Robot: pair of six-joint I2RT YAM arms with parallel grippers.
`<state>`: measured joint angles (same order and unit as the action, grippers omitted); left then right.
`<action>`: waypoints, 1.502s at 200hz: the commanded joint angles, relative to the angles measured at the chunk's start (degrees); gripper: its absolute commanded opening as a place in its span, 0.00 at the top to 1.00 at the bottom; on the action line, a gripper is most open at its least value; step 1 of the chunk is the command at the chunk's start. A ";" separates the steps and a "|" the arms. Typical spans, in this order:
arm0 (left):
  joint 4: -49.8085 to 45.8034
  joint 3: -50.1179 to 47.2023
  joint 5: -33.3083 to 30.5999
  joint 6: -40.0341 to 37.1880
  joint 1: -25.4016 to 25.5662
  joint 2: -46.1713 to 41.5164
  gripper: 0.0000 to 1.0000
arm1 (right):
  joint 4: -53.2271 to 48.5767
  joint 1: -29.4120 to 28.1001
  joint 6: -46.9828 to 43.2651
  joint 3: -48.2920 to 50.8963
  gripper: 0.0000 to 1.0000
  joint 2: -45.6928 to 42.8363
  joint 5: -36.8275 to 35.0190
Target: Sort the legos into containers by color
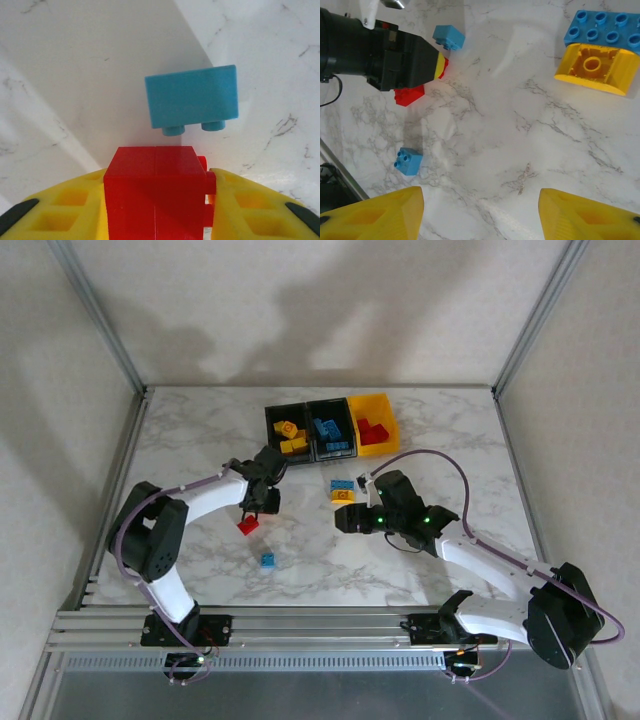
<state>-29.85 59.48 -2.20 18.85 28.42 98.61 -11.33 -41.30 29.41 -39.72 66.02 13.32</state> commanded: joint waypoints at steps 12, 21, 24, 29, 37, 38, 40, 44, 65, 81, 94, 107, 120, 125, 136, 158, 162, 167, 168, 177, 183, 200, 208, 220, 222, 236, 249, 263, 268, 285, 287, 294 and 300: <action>-2.10 0.55 -1.00 0.74 0.66 -2.70 0.66 | -0.82 0.06 0.89 0.00 0.38 -1.16 -3.39; -2.12 0.49 -0.94 1.04 0.83 -3.84 0.66 | -1.13 0.48 1.22 -0.28 0.38 -1.50 -4.18; -2.14 0.46 -0.82 1.14 0.89 -4.19 0.66 | -1.29 0.66 1.38 -0.38 0.38 -1.65 -4.49; -2.15 0.38 -0.71 1.31 0.97 -4.84 0.66 | -1.50 1.05 1.48 -0.57 0.38 -1.92 -4.80; -2.13 0.24 -0.37 1.66 1.18 -5.88 0.66 | -1.71 1.27 1.66 -0.90 0.38 -2.28 -5.10; -2.09 0.22 -0.36 1.69 1.23 -5.97 0.66 | -1.74 1.29 1.68 -0.93 0.38 -2.33 -5.12; -2.13 0.20 -0.35 1.82 1.29 -6.32 0.66 | -1.73 1.26 1.74 -1.03 0.38 -2.48 -5.19; -2.13 0.11 -0.29 2.01 1.42 -6.88 0.66 | -1.84 2.88 1.90 -1.20 0.38 -2.73 -5.58; -2.41 0.06 0.05 2.89 2.15 -9.73 0.66 | -2.74 5.37 2.76 -2.10 0.38 -4.04 -7.25; -2.06 0.11 0.90 3.83 2.72 -11.89 0.66 | -3.63 8.42 4.00 -2.54 0.38 -4.72 -8.43; -1.76 0.43 1.48 4.85 3.28 -13.37 0.66 | -4.62 11.20 4.69 -2.81 0.38 -5.14 -8.94; -0.65 1.12 2.12 6.27 3.93 -14.34 0.65 | -5.09 13.17 4.99 -2.81 0.38 -5.69 -8.98; 0.76 2.37 2.71 7.70 4.94 -14.38 0.66 | -5.56 14.07 5.62 -2.74 0.38 -6.54 -9.66; 1.26 3.06 2.71 8.31 5.33 -14.20 0.66 | -5.67 14.28 5.86 -2.73 0.38 -6.98 -9.86; 2.63 4.68 2.64 9.60 6.46 -13.16 0.66 | -5.55 14.34 6.46 -2.23 0.38 -8.01 -9.68; 5.64 8.36 3.34 11.39 8.74 -9.65 0.66 | -6.57 14.44 8.20 -1.36 0.38 -9.74 -10.60; 6.12 9.31 3.42 11.66 9.15 -8.78 0.66 | -6.95 14.48 8.48 -1.13 0.38 -10.16 -11.10; 6.68 10.42 3.50 11.92 9.71 -7.66 0.66 | -7.45 14.57 8.84 -0.88 0.38 -10.76 -11.74; 6.80 10.67 3.55 11.96 9.80 -7.43 0.66 | -7.51 14.57 8.92 -0.79 0.38 -10.88 -11.87; 7.24 13.07 3.71 12.34 10.69 -5.08 0.66 | -8.44 14.62 9.86 -0.19 0.38 -12.09 -12.86; 7.44 14.81 3.69 12.59 11.20 -3.54 0.66 | -8.80 14.79 10.39 0.31 0.38 -13.16 -13.20; 8.43 19.67 3.78 13.13 12.15 1.02 0.66 | -9.90 14.88 12.16 1.70 0.38 -16.30 -13.62; 8.76 22.11 3.78 13.36 12.39 3.17 0.66 | -10.47 14.89 12.99 2.26 0.38 -17.78 -13.84; 9.33 25.75 3.82 13.50 12.77 6.36 0.66 | -11.70 14.91 14.68 3.09 0.38 -19.93 -14.86; 9.42 26.38 3.90 13.56 12.72 7.00 0.66 | -11.85 14.93 14.88 3.32 0.38 -20.31 -15.00; 9.54 31.17 4.36 13.83 12.81 11.28 0.66 | -13.14 14.90 16.12 4.25 0.38 -22.55 -15.80; 9.71 35.62 4.31 14.14 12.89 15.06 0.66 | -13.66 14.91 16.86 5.37 0.38 -24.44 -16.05; 9.98 40.10 4.47 14.38 12.97 19.15 0.66 | -13.33 14.90 17.61 6.57 0.37 -25.86 -15.57; 9.85 41.77 4.48 14.46 12.97 20.62 0.66 | -12.87 14.89 17.68 7.07 0.38 -26.30 -15.00; 9.30 47.47 4.64 14.54 12.99 25.40 0.66 | -11.74 14.86 18.36 8.47 0.38 -27.59 -15.06; 9.24 48.22 4.65 14.55 13.00 26.00 0.66 | -11.60 14.87 18.44 8.55 0.38 -27.71 -15.07; 8.73 50.71 4.59 14.48 13.10 27.97 0.66 | -11.08 14.91 18.57 8.90 0.37 -28.19 -15.17; 8.20 53.06 4.42 14.38 12.99 29.69 0.66 | -10.46 14.92 18.54 9.06 0.37 -28.27 -14.99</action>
<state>-20.49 105.08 1.80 32.62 41.17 123.04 -23.44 -26.70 46.19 -32.03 39.09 -0.93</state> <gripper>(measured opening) 0.409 0.625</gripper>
